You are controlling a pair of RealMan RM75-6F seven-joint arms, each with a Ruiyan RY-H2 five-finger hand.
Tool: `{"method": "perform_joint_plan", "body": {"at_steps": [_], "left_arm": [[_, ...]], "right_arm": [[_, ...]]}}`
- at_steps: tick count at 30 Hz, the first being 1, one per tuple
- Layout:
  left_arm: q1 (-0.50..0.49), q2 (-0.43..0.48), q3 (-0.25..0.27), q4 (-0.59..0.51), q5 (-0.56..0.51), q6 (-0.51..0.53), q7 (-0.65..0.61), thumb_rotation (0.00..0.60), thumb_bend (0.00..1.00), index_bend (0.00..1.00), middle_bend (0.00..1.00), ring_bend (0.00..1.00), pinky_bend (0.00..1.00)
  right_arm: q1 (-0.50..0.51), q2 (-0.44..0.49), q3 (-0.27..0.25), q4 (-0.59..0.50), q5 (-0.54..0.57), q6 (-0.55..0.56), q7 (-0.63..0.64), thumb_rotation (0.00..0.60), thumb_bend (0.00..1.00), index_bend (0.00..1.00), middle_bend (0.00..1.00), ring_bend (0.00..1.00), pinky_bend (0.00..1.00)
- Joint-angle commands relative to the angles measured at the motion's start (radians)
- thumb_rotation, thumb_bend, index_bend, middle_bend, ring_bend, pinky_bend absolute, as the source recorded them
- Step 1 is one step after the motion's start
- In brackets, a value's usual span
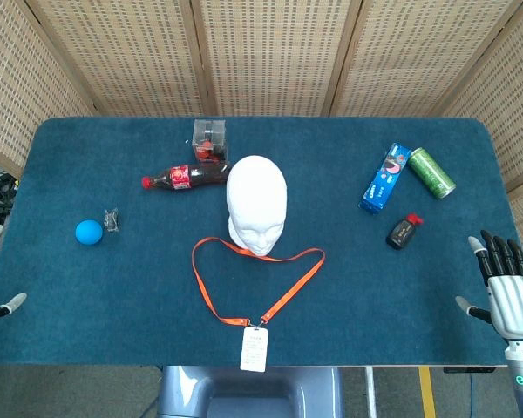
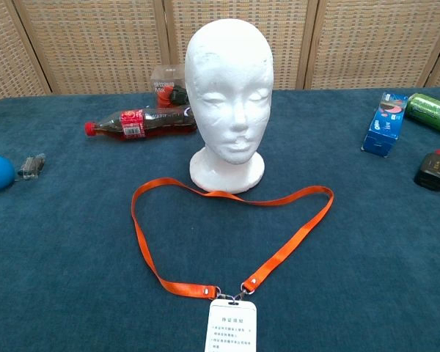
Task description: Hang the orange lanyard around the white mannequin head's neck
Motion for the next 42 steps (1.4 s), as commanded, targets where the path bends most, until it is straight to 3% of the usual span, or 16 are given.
{"method": "perform_joint_plan", "body": {"at_steps": [1,5,8,11,15,21,27,35,42], "left_arm": [[-0.003,-0.009,0.004,0.007,0.004,-0.01,0.006,0.6,0.0,0.0,0.0,0.0,0.0],[-0.007,-0.014,-0.002,0.015,-0.015,-0.024,0.009,0.6,0.0,0.0,0.0,0.0,0.0],[-0.011,-0.015,-0.007,0.021,-0.027,-0.032,0.006,0.6,0.0,0.0,0.0,0.0,0.0],[-0.023,-0.02,-0.016,0.029,-0.045,-0.055,0.008,0.6,0.0,0.0,0.0,0.0,0.0],[-0.033,-0.025,-0.02,0.033,-0.058,-0.074,0.017,0.6,0.0,0.0,0.0,0.0,0.0],[-0.048,-0.037,-0.025,0.044,-0.083,-0.108,0.03,0.6,0.0,0.0,0.0,0.0,0.0],[-0.065,-0.049,-0.031,0.061,-0.113,-0.147,0.038,0.6,0.0,0.0,0.0,0.0,0.0],[-0.073,-0.053,-0.041,0.075,-0.147,-0.169,0.024,0.6,0.0,0.0,0.0,0.0,0.0],[-0.077,-0.054,-0.045,0.083,-0.157,-0.176,0.012,0.6,0.0,0.0,0.0,0.0,0.0]], "right_arm": [[-0.001,0.001,0.001,-0.006,-0.006,-0.009,0.001,0.6,0.0,0.0,0.0,0.0,0.0],[0.028,0.0,-0.007,-0.028,-0.04,-0.067,0.04,0.6,0.0,0.0,0.0,0.0,0.0],[0.071,0.001,-0.007,-0.035,-0.089,-0.108,0.088,0.6,0.0,0.07,0.0,0.0,0.0],[0.173,0.007,0.019,-0.096,-0.104,-0.241,0.17,0.6,0.0,0.15,0.0,0.0,0.0],[0.246,0.001,0.058,-0.142,-0.059,-0.355,0.177,0.6,0.04,0.32,0.0,0.0,0.0],[0.35,-0.071,0.124,-0.148,0.08,-0.522,0.014,0.6,0.23,0.44,0.0,0.0,0.0],[0.439,-0.195,0.18,-0.1,0.264,-0.635,-0.161,0.6,0.34,0.47,0.0,0.0,0.0],[0.534,-0.399,0.215,0.059,0.499,-0.677,-0.378,0.6,0.51,0.48,0.0,0.0,0.0],[0.564,-0.466,0.218,0.109,0.558,-0.67,-0.436,0.6,0.53,0.49,0.0,0.0,0.0]]}}
